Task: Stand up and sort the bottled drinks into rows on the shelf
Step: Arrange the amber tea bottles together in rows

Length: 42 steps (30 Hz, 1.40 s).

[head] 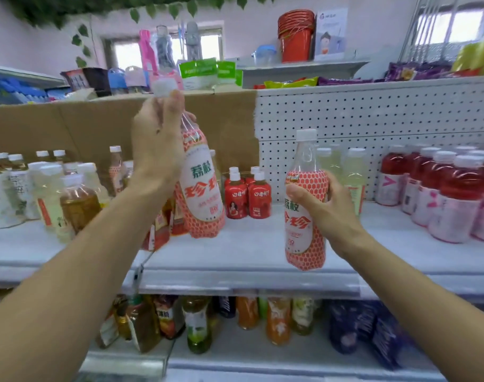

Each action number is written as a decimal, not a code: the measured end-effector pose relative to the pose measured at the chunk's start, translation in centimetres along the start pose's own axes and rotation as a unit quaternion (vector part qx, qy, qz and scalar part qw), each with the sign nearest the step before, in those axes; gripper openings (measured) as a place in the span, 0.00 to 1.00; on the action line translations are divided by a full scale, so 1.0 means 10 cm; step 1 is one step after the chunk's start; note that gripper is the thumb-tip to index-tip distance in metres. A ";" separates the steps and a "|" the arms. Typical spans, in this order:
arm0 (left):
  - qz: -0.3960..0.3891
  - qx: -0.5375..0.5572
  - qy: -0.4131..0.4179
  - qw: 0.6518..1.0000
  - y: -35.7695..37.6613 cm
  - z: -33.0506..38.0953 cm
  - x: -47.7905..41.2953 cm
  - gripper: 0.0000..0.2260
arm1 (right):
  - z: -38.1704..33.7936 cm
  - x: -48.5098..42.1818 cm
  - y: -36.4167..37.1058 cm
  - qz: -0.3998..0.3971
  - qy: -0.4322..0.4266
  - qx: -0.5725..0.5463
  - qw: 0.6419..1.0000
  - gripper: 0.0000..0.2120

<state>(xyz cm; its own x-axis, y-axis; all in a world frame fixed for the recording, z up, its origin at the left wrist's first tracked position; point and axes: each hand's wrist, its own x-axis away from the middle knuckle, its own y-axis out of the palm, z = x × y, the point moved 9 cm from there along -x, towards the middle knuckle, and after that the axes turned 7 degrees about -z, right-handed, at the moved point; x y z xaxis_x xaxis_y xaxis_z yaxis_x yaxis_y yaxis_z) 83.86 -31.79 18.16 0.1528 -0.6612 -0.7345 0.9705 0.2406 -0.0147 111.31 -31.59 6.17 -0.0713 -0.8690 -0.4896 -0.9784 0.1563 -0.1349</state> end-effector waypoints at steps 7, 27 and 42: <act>-0.076 0.092 -0.118 0.986 1.16 -0.09 1.08 0.11 | 0.08 0.87 -1.02 -0.007 0.041 0.019 0.999 0.21; -0.241 0.134 -0.145 0.950 4.12 0.59 2.30 0.14 | 0.45 1.50 -3.82 0.076 0.079 0.057 0.992 0.25; -0.305 0.170 -0.037 0.936 6.81 0.90 1.90 0.16 | 0.85 0.59 -6.00 0.215 0.028 0.124 0.968 0.27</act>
<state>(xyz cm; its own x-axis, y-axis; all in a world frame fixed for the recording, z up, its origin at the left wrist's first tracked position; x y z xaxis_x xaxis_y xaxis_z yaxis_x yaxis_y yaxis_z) 154.57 -34.35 9.25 -0.4495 -0.6526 -0.6099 0.8827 -0.4295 -0.1909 171.29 -42.11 4.01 -0.4788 -0.7222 -0.4992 -0.7802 0.6107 -0.1351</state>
